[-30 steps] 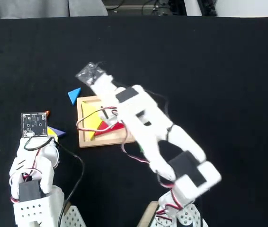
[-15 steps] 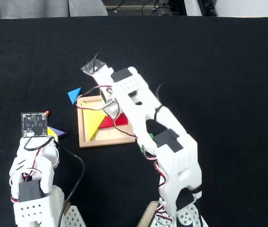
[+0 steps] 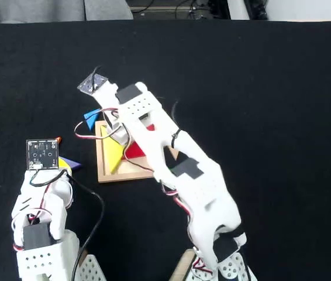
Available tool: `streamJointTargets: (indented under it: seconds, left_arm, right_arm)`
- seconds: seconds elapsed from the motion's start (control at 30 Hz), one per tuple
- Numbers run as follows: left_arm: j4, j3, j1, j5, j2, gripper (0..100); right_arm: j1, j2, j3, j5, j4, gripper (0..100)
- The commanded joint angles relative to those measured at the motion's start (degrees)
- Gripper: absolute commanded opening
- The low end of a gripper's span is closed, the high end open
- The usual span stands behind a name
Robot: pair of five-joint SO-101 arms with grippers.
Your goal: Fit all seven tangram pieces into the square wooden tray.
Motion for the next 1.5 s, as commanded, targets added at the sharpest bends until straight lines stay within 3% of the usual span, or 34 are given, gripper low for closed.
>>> streamJointTargets:
  seconds: [0.0, 0.27, 0.4, 0.5, 0.63, 0.87, 1.0, 1.17, 1.27, 1.47]
  left_arm:
    - [-0.79, 1.01, 0.40, -0.53, -0.53, 5]
    - [-0.79, 1.01, 0.40, -0.53, -0.53, 5]
    - [-0.79, 1.01, 0.40, -0.53, -0.53, 5]
    - [-0.79, 1.01, 0.40, -0.53, -0.53, 5]
    - [-0.79, 1.01, 0.40, -0.53, -0.53, 5]
    - [-0.79, 1.01, 0.40, -0.53, -0.53, 5]
    - [-0.79, 1.01, 0.40, -0.53, -0.53, 5]
    - [-0.79, 1.01, 0.40, -0.53, -0.53, 5]
    - [-0.79, 1.01, 0.40, -0.53, -0.53, 5]
    - [-0.79, 1.01, 0.40, -0.53, -0.44, 5]
  right_arm:
    - [-1.58, 2.51, -8.31, -0.18, 6.77, 1.8]
    - [-7.47, 2.59, -20.09, -0.09, 14.86, 1.8]
    - [-1.76, 2.59, -28.79, 0.18, 20.92, 1.8]
    - [3.34, 2.42, -30.99, 7.56, 24.53, 2.1]
    - [6.59, -1.27, -20.18, 24.62, 24.44, 5.3]
    - [2.90, -19.74, 2.51, 30.51, 23.91, 29.6]
    - [1.85, -30.37, 19.21, 39.74, 17.93, 29.8]
    - [1.85, -36.26, 38.20, 47.91, 2.37, 30.1]
    - [2.20, -36.26, 41.27, 51.08, -2.55, 30.1]
    - [2.11, -36.26, 38.90, 64.35, 1.49, 30.1]
